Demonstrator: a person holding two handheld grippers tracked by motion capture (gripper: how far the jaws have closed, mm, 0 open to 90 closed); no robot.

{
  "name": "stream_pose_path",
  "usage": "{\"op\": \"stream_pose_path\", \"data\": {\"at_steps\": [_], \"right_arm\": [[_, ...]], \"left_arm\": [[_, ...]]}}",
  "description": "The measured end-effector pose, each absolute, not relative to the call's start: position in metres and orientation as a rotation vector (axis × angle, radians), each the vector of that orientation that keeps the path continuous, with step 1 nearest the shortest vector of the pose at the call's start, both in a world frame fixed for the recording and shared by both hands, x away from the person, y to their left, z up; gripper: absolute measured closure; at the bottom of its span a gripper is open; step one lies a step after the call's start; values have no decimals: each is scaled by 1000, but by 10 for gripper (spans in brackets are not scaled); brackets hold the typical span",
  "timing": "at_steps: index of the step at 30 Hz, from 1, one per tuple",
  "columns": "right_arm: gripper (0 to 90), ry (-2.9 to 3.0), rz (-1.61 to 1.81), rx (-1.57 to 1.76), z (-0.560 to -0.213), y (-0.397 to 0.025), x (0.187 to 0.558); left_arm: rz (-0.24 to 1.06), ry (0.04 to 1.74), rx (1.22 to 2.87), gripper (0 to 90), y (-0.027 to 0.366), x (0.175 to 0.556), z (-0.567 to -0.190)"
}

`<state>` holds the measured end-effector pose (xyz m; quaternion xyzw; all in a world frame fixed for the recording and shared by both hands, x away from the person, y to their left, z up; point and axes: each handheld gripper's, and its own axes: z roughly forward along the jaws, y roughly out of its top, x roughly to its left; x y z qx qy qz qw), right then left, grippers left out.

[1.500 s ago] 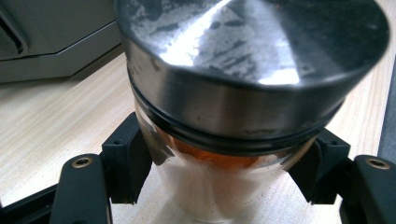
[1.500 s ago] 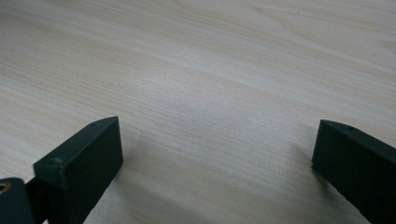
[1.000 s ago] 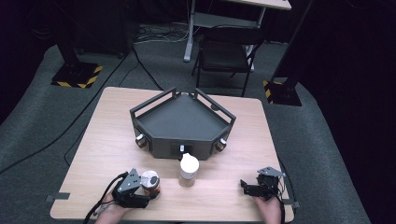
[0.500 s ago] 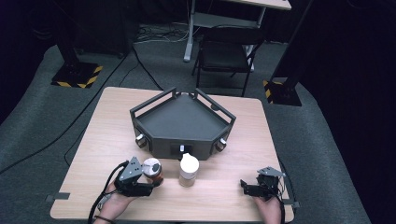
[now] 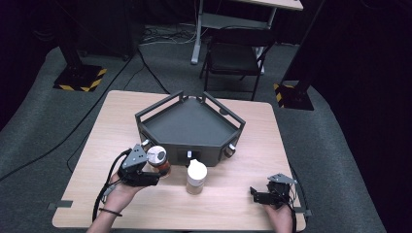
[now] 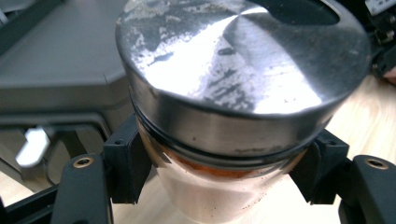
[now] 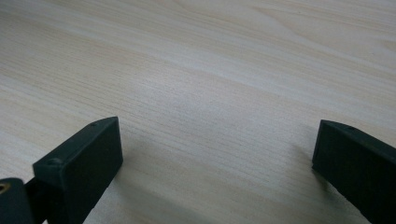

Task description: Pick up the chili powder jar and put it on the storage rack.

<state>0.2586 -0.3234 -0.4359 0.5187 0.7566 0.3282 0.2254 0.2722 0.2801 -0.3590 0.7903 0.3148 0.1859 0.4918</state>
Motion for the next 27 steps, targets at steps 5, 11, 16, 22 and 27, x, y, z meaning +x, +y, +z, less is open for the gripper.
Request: {"op": "stream_pose_path", "data": {"at_steps": [5,11,16,22,27], "right_arm": [[7,2087,905,1431,-436,-323,259],[7,2087,905,1431,-436,-323,259],[6,2087,905,1430,-436,-323,259],[6,2088,905,1430,-436,-323,259],[4,2089,905,1430,-436,-323,259]], "left_arm": [[456,769,1900,306,278,277,-349],[479,768,1887,306,277,282,-333],[477,762,1859,306,277,289,-322],[503,784,1878,306,268,305,-311],[527,827,1870,306,259,319,-310]]}}
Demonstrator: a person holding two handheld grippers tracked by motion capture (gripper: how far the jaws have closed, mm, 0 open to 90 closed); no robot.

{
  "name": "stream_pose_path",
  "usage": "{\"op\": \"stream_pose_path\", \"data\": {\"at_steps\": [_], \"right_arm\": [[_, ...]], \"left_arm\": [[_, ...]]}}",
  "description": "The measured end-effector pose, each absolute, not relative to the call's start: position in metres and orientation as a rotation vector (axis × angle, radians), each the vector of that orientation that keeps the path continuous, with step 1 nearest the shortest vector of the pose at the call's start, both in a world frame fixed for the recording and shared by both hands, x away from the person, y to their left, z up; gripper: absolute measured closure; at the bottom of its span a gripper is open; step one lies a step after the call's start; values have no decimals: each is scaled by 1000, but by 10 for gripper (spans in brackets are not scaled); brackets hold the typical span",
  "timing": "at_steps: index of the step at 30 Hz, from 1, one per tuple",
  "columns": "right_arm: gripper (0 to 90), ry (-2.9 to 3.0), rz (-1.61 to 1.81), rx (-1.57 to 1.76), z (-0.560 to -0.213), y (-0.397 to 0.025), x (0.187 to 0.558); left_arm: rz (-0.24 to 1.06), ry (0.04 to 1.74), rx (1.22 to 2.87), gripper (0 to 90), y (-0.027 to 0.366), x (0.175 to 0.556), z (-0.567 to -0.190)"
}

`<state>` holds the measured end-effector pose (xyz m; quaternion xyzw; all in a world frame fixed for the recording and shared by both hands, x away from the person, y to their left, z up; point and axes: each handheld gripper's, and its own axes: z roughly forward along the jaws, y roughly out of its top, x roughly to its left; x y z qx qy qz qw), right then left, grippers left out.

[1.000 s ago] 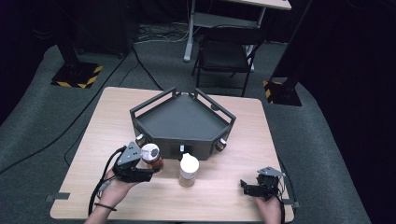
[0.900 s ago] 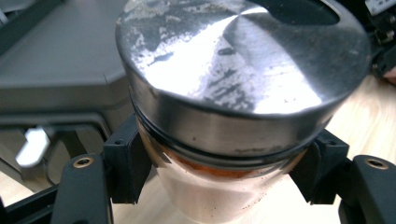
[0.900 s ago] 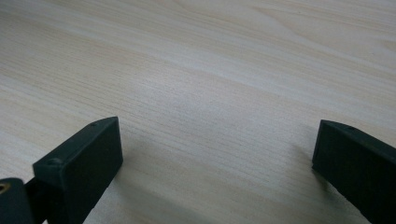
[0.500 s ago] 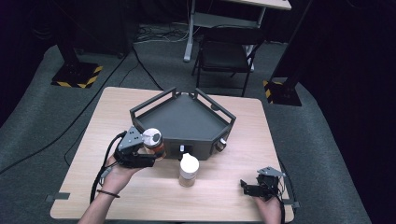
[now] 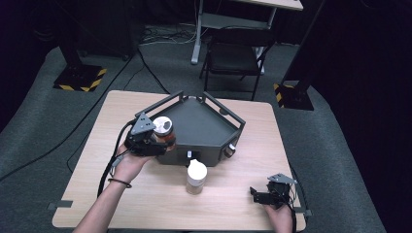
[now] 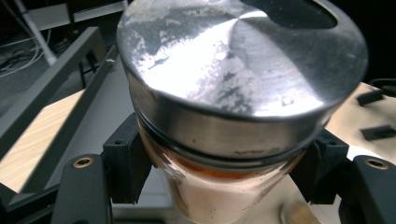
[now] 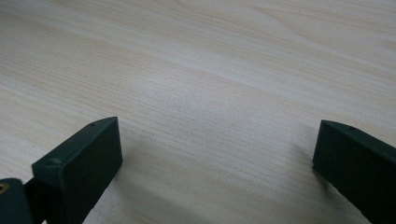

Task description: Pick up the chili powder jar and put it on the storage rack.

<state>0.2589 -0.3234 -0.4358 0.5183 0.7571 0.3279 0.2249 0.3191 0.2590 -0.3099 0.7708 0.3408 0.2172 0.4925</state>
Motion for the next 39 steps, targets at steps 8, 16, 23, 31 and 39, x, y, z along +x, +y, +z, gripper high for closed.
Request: {"op": "stream_pose_path", "data": {"at_steps": [8,16,23,31,39], "right_arm": [[4,2089,905,1430,-436,-323,259],[4,2089,905,1430,-436,-323,259],[4,2089,904,1430,-436,-323,259],[3,2090,904,1430,-436,-323,259],[3,2090,904,1430,-436,-323,259]], "left_arm": [[562,906,1850,306,246,342,-313],[562,968,1880,306,238,355,-315],[554,984,1930,305,230,364,-314],[543,1004,1912,253,231,367,-316],[541,992,1905,169,241,360,-318]]}}
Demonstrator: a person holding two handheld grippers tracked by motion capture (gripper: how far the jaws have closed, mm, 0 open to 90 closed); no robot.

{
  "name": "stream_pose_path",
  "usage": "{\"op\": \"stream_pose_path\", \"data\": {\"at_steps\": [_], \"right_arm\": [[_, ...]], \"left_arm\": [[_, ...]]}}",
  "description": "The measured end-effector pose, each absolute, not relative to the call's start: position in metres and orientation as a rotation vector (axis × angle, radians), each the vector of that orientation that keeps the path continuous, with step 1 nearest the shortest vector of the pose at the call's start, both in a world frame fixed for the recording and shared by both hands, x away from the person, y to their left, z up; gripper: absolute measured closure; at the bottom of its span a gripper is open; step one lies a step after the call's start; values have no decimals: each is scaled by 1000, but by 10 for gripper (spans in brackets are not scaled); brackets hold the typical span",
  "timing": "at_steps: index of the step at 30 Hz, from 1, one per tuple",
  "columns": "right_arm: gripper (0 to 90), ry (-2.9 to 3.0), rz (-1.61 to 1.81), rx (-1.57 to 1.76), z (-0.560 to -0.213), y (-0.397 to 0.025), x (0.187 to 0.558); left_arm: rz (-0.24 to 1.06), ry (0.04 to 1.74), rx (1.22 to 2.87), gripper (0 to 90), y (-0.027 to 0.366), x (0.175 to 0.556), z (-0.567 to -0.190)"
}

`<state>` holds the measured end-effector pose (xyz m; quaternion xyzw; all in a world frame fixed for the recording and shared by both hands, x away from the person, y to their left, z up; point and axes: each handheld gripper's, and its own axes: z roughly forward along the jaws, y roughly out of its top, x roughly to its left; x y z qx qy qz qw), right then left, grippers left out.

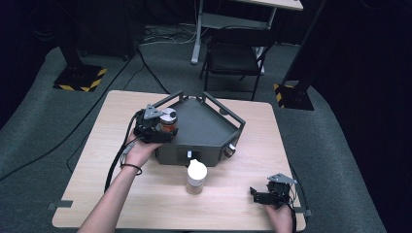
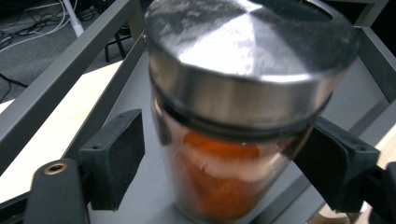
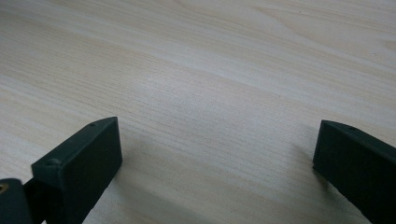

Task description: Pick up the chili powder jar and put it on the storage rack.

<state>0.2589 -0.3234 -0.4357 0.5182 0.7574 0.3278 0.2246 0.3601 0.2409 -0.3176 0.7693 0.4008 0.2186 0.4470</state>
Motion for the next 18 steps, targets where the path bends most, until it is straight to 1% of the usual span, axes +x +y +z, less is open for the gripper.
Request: {"op": "stream_pose_path", "data": {"at_steps": [5,10,18], "right_arm": [[3,2090,905,1430,-436,-323,259],[0,2087,901,1435,-436,-322,260],[0,2086,901,1437,-436,-322,259]], "left_arm": [[506,988,1888,159,256,355,-321],[556,985,1883,113,265,335,-327],[546,980,1885,110,287,314,-343]]}}
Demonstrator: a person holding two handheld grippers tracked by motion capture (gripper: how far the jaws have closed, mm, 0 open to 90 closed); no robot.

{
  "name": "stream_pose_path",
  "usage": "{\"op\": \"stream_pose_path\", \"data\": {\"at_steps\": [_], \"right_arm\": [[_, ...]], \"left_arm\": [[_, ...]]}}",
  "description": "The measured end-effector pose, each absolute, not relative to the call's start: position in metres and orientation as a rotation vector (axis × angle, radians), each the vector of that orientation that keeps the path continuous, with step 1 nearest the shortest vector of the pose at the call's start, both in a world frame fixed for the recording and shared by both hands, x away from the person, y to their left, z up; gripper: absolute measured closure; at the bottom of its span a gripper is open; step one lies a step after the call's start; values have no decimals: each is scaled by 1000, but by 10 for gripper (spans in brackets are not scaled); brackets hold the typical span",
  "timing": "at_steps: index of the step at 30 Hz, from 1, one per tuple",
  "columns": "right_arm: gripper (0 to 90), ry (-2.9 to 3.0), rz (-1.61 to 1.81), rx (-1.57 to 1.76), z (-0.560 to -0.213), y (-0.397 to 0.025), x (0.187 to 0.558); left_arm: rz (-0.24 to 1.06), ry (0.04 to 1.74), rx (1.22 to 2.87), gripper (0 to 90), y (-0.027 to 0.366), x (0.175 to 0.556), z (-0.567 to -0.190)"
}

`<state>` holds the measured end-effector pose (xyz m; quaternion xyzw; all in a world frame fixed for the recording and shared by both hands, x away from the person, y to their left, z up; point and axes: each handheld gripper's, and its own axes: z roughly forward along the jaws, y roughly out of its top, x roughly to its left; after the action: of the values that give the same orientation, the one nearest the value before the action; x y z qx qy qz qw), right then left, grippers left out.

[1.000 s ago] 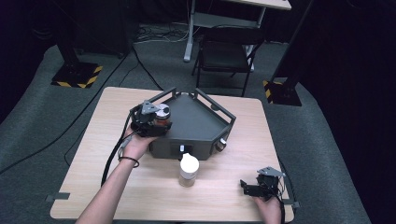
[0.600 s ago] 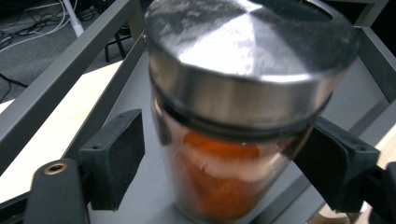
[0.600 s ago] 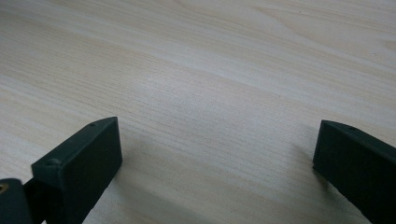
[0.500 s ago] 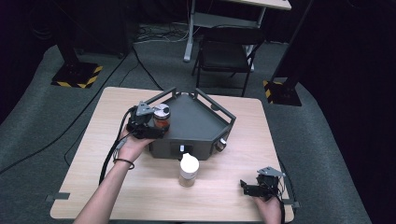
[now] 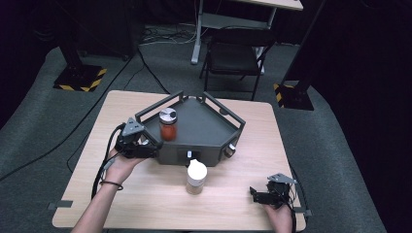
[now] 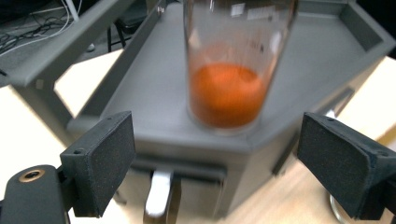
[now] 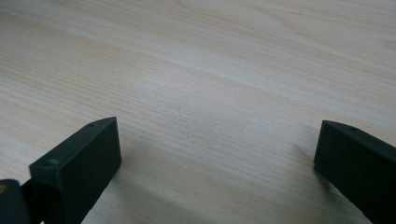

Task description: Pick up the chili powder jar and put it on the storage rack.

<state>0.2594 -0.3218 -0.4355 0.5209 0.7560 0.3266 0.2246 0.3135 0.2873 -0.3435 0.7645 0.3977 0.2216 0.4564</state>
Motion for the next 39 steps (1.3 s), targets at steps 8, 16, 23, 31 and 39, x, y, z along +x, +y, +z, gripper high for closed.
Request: {"op": "stream_pose_path", "data": {"at_steps": [8,16,23,31,39], "right_arm": [[0,2086,901,1436,-436,-322,259],[0,2086,901,1437,-436,-322,259],[0,2086,901,1437,-436,-322,259],[0,2086,901,1437,-436,-322,259],[0,2086,901,1437,-436,-322,259]], "left_arm": [[561,992,1901,110,307,296,-366],[522,1024,1877,111,322,285,-390],[516,1034,1915,112,326,274,-410],[473,1071,1926,114,340,267,-432],[450,1130,1932,114,353,264,-442]]}}
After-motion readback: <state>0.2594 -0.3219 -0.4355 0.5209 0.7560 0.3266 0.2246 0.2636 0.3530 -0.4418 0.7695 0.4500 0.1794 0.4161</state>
